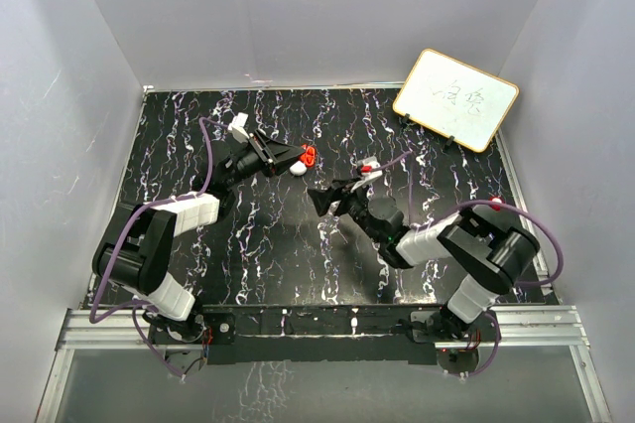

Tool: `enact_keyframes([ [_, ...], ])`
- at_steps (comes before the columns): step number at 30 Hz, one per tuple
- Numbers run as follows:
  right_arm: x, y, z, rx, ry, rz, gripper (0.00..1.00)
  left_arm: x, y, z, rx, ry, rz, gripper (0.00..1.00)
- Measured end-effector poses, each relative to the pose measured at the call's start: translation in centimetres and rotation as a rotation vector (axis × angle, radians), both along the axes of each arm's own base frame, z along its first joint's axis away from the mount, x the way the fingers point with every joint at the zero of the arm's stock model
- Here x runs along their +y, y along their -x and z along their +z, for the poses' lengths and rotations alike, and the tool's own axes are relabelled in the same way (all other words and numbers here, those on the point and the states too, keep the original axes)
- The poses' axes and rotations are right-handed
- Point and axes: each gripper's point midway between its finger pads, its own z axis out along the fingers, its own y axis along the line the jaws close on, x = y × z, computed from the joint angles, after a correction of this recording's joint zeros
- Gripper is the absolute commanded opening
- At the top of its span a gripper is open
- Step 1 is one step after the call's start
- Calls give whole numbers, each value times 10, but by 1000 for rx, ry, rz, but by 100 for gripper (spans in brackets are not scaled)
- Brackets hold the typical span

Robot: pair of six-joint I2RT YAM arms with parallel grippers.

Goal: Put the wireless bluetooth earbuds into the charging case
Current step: Close the charging case.

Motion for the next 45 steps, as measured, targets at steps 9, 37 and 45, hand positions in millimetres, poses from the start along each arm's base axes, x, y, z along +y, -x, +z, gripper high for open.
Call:
enact_keyframes([
  [9,21,12,-24,-197,108,48,93,0,-2,-2,9,1,8,0],
  [37,39,-34,-3,-394,323,-186,89,5,5,-29,83,-16,27,0],
  [45,37,-43,8,-417,323,-211,89,5,5,-32,90,-19,26,0],
])
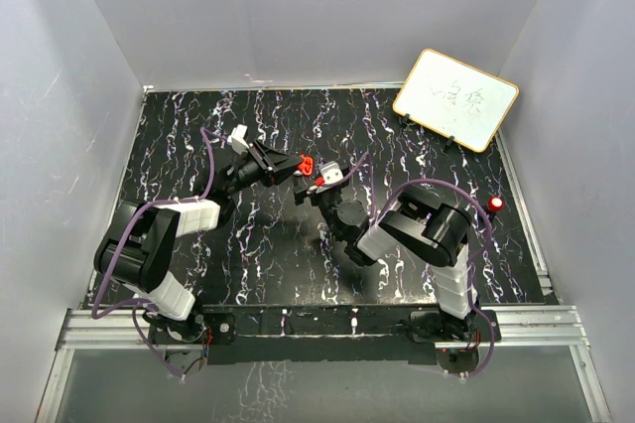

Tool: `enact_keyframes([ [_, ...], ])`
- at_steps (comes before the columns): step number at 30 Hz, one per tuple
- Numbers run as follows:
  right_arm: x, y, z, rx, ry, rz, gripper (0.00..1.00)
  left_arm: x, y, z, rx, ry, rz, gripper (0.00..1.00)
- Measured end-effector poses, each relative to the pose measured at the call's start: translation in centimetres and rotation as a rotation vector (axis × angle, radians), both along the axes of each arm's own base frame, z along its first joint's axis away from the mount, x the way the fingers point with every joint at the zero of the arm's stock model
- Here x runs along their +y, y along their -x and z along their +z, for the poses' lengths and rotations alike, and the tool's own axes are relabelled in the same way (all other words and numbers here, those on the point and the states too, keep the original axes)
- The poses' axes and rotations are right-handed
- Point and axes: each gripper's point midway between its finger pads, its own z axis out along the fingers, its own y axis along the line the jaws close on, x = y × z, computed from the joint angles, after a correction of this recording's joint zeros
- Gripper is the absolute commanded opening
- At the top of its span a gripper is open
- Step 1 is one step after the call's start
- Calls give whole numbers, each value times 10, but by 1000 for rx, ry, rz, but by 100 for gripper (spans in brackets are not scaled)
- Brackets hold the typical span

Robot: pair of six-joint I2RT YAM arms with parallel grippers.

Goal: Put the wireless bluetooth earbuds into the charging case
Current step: Close the charging case.

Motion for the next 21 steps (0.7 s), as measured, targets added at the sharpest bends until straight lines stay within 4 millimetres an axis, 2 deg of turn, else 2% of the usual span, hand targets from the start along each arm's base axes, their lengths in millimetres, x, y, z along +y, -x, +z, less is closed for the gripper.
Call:
enact_keyframes([
  [6,-8,-7,2,-8,7,-24,89,0,1,-3,6,-5,-1,0],
  [13,-19,-15,14,-29,2,-50,89,0,1,-6,19,-14,-2,0],
  [21,-28,-12,18,-44,30,-45,89,-1,4,-5,17,-13,-13,0],
])
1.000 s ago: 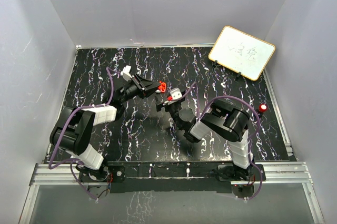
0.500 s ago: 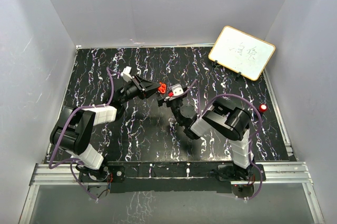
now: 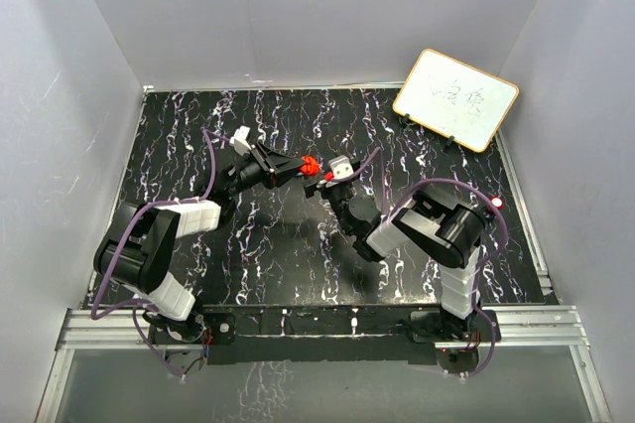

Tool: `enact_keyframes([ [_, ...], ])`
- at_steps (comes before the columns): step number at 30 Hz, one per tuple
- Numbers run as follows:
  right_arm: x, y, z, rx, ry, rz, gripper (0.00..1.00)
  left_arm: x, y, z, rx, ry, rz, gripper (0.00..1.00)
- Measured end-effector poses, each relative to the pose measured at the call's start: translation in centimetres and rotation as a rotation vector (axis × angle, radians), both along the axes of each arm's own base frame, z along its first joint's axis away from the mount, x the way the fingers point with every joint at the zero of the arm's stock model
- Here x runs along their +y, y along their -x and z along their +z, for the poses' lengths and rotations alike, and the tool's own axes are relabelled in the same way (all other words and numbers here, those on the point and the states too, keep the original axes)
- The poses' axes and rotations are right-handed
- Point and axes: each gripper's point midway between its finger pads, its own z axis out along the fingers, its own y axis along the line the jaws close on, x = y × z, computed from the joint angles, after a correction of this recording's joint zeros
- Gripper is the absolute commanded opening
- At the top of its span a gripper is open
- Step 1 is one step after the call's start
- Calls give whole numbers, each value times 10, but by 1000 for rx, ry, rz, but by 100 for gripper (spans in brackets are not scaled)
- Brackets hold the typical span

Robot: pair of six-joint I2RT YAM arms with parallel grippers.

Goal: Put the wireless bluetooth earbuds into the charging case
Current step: Close the charging case, then place the charging case at the center of the board.

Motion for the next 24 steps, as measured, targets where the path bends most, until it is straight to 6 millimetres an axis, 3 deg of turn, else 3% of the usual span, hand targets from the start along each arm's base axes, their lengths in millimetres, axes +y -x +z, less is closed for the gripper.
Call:
enact_keyframes([
  [8,-27,-4,8,-14,13,-52,89,3,-3,0,-6,-5,13,0],
  [15,-42,-8,34,-54,-27,-82,89,2,1,-6,11,-22,-2,0],
  [20,-45,-8,33,-53,-23,-89,91,2,3,-9,14,-27,-5,0],
  [24,-58,-7,27,-37,-15,-118,92,2,3,-9,12,-29,-11,0],
])
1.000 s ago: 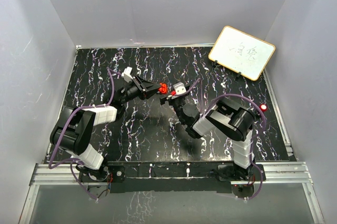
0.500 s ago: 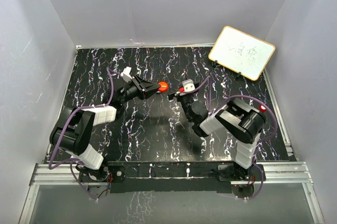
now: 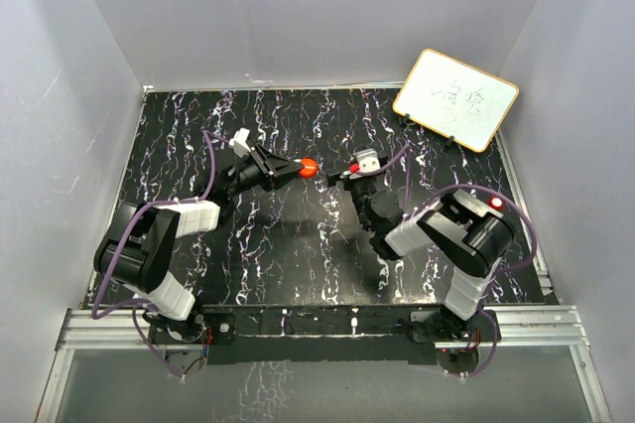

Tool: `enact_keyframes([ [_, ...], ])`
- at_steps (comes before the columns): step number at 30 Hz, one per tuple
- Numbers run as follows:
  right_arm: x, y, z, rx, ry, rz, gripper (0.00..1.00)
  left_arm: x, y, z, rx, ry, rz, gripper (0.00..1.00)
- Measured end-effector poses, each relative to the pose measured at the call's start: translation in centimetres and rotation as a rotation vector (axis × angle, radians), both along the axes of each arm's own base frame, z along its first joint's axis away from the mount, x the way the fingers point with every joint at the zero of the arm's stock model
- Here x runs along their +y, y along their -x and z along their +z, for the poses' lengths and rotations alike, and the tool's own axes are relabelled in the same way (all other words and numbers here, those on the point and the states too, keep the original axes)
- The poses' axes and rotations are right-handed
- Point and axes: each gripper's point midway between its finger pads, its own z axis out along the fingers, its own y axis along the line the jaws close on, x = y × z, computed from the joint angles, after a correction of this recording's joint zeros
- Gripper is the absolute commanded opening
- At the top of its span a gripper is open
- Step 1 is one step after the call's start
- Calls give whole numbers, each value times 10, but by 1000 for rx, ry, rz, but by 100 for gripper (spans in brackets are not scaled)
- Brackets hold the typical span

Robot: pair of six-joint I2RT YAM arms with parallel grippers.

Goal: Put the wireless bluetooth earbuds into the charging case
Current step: Place the charging case at the center of the board.

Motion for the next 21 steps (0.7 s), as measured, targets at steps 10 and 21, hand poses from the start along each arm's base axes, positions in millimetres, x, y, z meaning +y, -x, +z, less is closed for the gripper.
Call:
enact_keyframes([
  [10,-56,12,62,-33,-189,-113,97,-5,6,-38,52,-62,-72,0],
  [21,-86,7,85,167,-243,-178,98,-45,4,-61,48,-137,-179,0],
])
